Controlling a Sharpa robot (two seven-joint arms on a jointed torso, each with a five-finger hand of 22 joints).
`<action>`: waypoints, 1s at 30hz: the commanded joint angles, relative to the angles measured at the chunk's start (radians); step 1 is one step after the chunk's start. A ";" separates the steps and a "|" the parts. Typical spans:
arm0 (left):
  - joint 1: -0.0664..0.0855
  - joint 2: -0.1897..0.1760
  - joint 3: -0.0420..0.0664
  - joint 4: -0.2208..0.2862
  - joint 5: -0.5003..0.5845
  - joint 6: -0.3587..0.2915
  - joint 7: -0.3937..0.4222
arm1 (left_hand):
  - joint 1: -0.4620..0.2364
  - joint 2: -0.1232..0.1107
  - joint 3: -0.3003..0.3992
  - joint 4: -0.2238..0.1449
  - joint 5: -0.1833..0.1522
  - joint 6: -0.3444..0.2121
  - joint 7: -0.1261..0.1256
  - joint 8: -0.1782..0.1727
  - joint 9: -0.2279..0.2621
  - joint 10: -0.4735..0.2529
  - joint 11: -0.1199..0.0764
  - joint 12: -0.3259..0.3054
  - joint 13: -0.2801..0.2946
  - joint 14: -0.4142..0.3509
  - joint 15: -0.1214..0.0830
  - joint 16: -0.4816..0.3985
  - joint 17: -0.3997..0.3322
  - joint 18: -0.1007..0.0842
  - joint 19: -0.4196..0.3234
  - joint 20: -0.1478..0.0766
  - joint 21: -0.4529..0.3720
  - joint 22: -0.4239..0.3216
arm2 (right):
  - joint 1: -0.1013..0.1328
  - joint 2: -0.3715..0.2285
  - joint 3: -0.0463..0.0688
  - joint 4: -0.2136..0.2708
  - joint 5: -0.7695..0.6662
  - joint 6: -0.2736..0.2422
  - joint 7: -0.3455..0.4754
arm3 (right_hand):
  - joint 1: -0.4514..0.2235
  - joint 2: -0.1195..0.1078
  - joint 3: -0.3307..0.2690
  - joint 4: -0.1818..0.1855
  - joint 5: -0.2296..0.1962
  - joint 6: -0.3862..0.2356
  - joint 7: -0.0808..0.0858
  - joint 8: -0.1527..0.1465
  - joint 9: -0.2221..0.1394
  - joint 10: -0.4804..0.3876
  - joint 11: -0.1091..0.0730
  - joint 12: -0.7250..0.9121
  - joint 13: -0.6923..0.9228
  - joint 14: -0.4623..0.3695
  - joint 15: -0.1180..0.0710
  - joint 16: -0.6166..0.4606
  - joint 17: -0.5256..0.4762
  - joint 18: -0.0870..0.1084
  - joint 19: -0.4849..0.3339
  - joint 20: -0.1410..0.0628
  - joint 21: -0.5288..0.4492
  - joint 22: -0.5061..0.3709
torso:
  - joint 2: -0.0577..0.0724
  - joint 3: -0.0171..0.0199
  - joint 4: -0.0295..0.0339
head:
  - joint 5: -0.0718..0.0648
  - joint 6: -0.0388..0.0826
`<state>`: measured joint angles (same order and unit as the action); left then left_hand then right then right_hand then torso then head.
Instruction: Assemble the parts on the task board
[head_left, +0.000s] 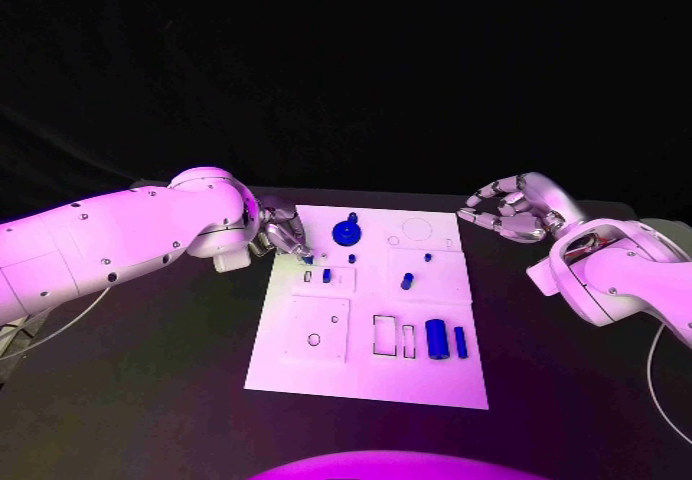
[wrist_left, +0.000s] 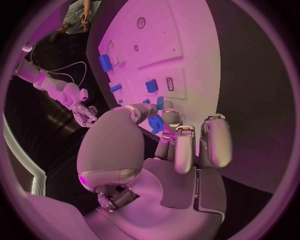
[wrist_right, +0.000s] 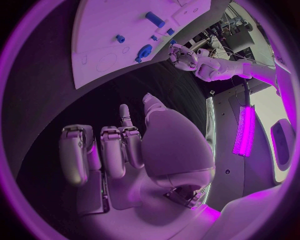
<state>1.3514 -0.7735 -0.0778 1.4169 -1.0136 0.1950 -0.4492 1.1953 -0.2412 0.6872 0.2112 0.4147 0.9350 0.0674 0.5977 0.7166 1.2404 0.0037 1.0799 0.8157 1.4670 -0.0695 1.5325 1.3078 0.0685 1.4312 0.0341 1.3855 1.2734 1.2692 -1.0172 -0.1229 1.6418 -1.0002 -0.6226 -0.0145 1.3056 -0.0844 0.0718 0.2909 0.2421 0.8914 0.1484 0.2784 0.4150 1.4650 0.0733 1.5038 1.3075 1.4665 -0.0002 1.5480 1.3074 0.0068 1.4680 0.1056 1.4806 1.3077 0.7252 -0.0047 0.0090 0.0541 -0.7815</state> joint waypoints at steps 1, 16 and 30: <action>-0.010 -0.001 0.000 0.012 -0.073 0.010 0.013 | -0.001 -0.007 0.210 -0.218 0.010 0.010 -0.001 0.007 0.001 0.028 -0.018 0.005 0.002 0.083 -0.006 -0.002 0.185 -0.001 0.008 0.000 0.006 0.001 | -0.001 0.001 0.000 0.002 -0.008 -0.002 0.010 | -0.003 0.003 -0.005 0.000 0.004 -0.008 0.000 0.005 0.001 0.029 -0.006 -0.005 0.178 0.084 -0.005 -0.006 0.171 0.018 0.054 -0.006 -0.004 0.201 | 0.000 0.0014 -0.0026 | 0.004 -0.002; -0.026 -0.002 -0.001 0.029 -0.097 0.051 -0.003 | -0.006 -0.013 0.213 -0.219 0.034 0.017 -0.004 0.005 0.002 0.038 -0.020 0.012 0.016 0.084 -0.009 0.000 0.187 -0.002 0.010 -0.002 0.009 0.007 | -0.001 0.000 0.000 0.002 -0.008 -0.004 0.012 | -0.003 0.003 -0.005 0.000 0.004 -0.008 0.000 0.005 0.001 0.029 -0.006 -0.005 0.178 0.084 -0.005 -0.006 0.171 0.018 0.054 -0.006 -0.004 0.201 | 0.002 0.0029 -0.0031 | 0.003 -0.005; -0.027 -0.001 -0.001 0.026 -0.101 0.087 -0.018 | -0.007 -0.014 0.213 -0.219 0.040 0.018 -0.004 0.005 0.003 0.041 -0.021 0.015 0.021 0.084 -0.009 0.000 0.187 -0.002 0.010 -0.003 0.010 0.007 | -0.001 -0.001 0.000 0.001 -0.008 -0.004 0.012 | -0.006 0.003 -0.007 0.000 0.003 -0.009 0.000 0.006 0.002 0.029 -0.006 -0.005 0.178 0.084 -0.005 -0.006 0.171 0.017 0.055 -0.006 -0.004 0.202 | 0.001 0.0013 -0.0028 | 0.004 -0.006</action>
<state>1.3249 -0.7759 -0.0796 1.4422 -1.1082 0.2486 -0.4614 1.1822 -0.2543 0.6872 0.2112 0.4503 0.9453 0.0641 0.6005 0.7180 1.2534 0.0052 1.0917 0.8358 1.4648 -0.0718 1.5324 1.3076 0.0685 1.4348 0.0304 1.3893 1.2801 1.2684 -1.0187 -0.1230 1.6421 -1.0000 -0.6263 -0.0109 1.3056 -0.0844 0.0718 0.2909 0.2421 0.8914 0.1484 0.2784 0.4158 1.4650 0.0733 1.5038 1.3073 1.4665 -0.0002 1.5480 1.3073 0.0068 1.4680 0.1056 1.4806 1.3074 0.7261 -0.0027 0.0060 0.0578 -0.7873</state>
